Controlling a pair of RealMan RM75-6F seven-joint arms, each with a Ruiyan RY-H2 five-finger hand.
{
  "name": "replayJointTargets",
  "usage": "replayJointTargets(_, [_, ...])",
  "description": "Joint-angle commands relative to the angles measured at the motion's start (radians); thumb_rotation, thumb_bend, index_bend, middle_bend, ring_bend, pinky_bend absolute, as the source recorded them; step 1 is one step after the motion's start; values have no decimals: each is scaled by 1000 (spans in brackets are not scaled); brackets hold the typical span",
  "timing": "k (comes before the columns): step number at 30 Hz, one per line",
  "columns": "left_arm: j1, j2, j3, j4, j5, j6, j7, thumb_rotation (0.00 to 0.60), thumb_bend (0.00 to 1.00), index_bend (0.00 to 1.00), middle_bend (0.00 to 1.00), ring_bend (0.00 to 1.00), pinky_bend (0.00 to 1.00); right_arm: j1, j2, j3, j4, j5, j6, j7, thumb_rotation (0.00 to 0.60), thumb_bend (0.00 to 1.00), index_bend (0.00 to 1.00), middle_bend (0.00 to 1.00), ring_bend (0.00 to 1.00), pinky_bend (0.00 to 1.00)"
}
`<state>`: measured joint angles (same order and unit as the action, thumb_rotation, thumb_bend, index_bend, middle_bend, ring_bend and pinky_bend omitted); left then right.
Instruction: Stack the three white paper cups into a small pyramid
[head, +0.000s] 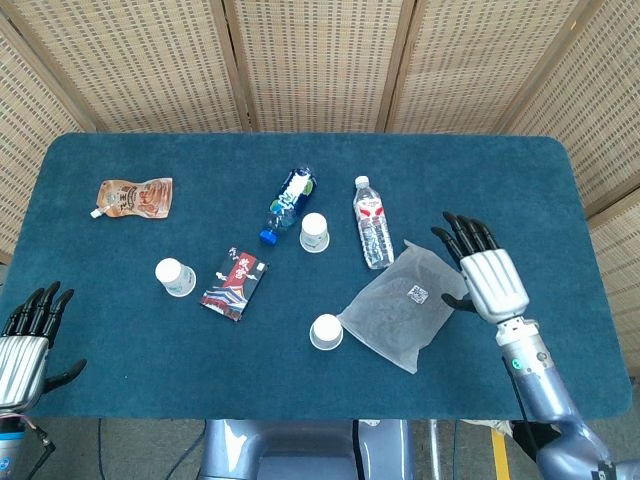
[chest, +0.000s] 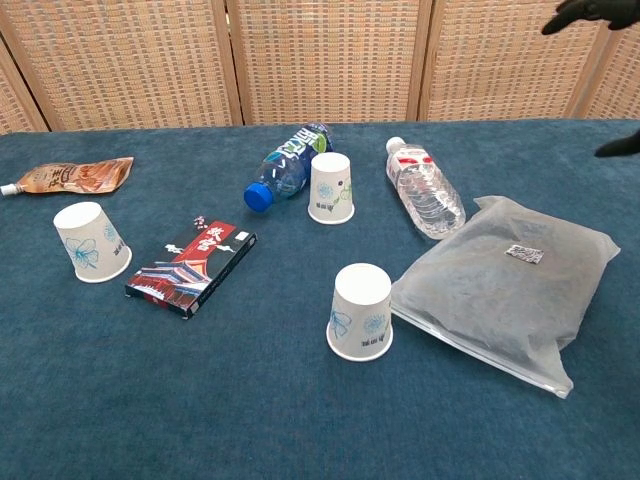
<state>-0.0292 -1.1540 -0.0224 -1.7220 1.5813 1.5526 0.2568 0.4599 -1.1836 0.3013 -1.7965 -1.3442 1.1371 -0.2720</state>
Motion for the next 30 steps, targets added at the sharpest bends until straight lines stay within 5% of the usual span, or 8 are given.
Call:
replayJointTargets(1, [-5, -1, -8, 5, -8, -1, -6, 600, 192, 40, 0, 0, 125, 100, -12, 69, 2, 107, -100, -51, 600, 156, 180, 0, 0, 145])
replayJointTargets(10, [-18, -5, -18, 26, -46, -31, -16, 600, 192, 39, 0, 0, 125, 354, -113, 151, 104, 374, -276, -157, 600, 157, 225, 0, 0, 147])
replayJointTargets(30, [-22, 0, -25, 45, -78, -33, -44, 600, 192, 39, 0, 0, 125, 663, -362, 103, 426, 643, -389, -217, 600, 204, 229, 0, 0, 147])
